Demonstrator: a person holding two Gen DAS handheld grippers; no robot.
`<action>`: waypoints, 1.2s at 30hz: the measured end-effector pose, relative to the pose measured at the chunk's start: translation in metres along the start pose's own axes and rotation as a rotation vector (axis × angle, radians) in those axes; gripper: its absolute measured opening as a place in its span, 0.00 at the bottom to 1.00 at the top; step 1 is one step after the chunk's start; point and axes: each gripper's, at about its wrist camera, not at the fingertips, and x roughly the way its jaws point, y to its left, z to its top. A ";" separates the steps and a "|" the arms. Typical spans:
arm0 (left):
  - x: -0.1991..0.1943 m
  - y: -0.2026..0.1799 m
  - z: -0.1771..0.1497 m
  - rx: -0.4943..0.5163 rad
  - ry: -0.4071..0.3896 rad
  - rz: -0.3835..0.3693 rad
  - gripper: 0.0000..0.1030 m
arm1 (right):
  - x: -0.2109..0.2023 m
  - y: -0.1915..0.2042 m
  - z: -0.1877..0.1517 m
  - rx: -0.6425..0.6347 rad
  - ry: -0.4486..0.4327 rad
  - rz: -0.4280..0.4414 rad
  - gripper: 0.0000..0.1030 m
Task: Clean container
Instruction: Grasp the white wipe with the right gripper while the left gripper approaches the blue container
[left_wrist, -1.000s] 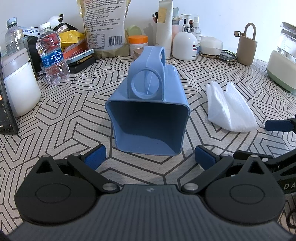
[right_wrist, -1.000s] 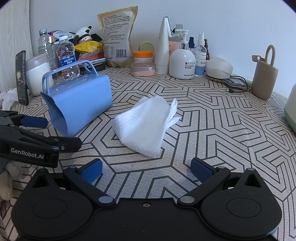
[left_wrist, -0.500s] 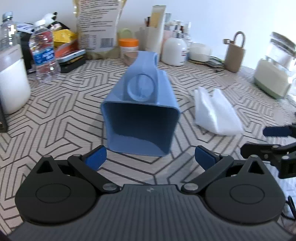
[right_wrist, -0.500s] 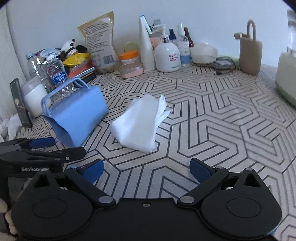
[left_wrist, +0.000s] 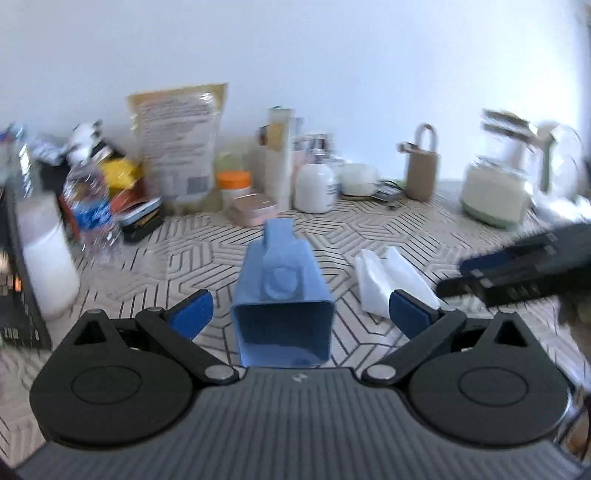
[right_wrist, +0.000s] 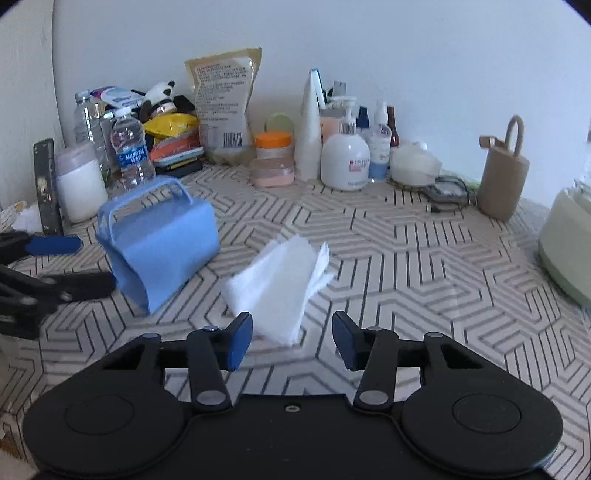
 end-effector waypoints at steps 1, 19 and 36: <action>0.002 0.001 0.003 0.002 0.017 -0.005 1.00 | 0.001 -0.001 0.003 0.008 -0.002 0.007 0.52; 0.052 0.011 -0.006 0.124 0.066 0.050 1.00 | 0.038 0.001 0.024 0.046 -0.006 0.099 0.75; 0.093 0.001 -0.008 0.305 0.066 0.094 0.76 | 0.091 -0.006 0.028 -0.102 0.062 0.142 0.32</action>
